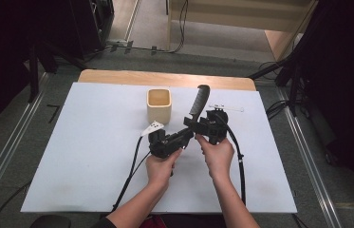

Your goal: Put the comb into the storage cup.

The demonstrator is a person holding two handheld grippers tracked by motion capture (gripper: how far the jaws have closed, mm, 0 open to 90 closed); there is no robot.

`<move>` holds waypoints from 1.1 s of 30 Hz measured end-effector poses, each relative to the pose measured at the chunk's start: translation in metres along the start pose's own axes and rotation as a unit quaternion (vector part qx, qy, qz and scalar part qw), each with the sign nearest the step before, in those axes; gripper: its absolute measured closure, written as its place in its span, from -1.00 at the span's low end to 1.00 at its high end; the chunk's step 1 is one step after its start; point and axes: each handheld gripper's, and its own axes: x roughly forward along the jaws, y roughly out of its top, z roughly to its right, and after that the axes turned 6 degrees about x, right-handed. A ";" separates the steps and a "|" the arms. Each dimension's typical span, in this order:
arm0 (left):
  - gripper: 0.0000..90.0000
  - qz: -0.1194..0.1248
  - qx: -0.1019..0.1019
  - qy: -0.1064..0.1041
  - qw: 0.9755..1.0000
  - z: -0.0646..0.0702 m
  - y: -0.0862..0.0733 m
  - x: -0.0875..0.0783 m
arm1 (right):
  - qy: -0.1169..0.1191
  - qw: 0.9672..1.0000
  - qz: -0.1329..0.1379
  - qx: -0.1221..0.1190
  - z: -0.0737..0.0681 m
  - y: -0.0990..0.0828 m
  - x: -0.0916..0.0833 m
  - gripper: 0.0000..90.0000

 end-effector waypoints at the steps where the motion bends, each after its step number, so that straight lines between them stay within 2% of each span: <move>1: 0.63 0.002 0.001 0.002 1.000 0.001 0.000 0.000 | 0.000 1.000 -0.001 0.003 0.000 0.000 0.000 -0.29; 5: 0.63 0.002 0.000 0.004 1.000 0.001 -0.001 0.001 | -0.001 1.000 -0.007 0.013 0.000 0.000 0.003 -0.20; 7: 0.63 0.001 0.002 0.006 1.000 0.001 -0.002 0.000 | 0.000 1.000 -0.014 0.028 0.001 0.000 0.005 -0.10; 12: 0.63 0.003 0.002 0.006 1.000 0.002 -0.003 0.001 | -0.005 0.999 -0.014 0.035 0.003 0.001 0.008 0.01; 16: 0.63 -0.002 0.008 0.008 1.000 0.002 -0.004 0.001 | 0.009 0.998 -0.023 0.060 0.005 0.001 0.011 0.24; 17: 0.63 -0.001 0.007 0.007 1.000 0.002 -0.005 0.001 | 0.009 0.998 -0.023 0.060 0.005 0.001 0.011 0.24; 18: 0.63 -0.003 0.009 0.007 1.000 0.003 -0.005 0.001 | 0.004 0.998 -0.023 0.060 0.005 0.001 0.011 0.35; 20: 0.63 -0.002 0.009 0.007 1.000 0.003 -0.006 0.001 | 0.007 0.998 -0.024 0.063 0.005 0.001 0.011 0.45; 26: 0.63 -0.001 -0.006 0.001 1.000 0.002 -0.007 0.002 | 0.015 0.997 -0.026 0.069 0.006 0.001 0.010 0.50; 33: 0.62 -0.011 -0.008 -0.002 1.000 0.003 -0.006 0.002 | 0.020 0.997 -0.025 0.073 0.006 0.001 0.009 0.53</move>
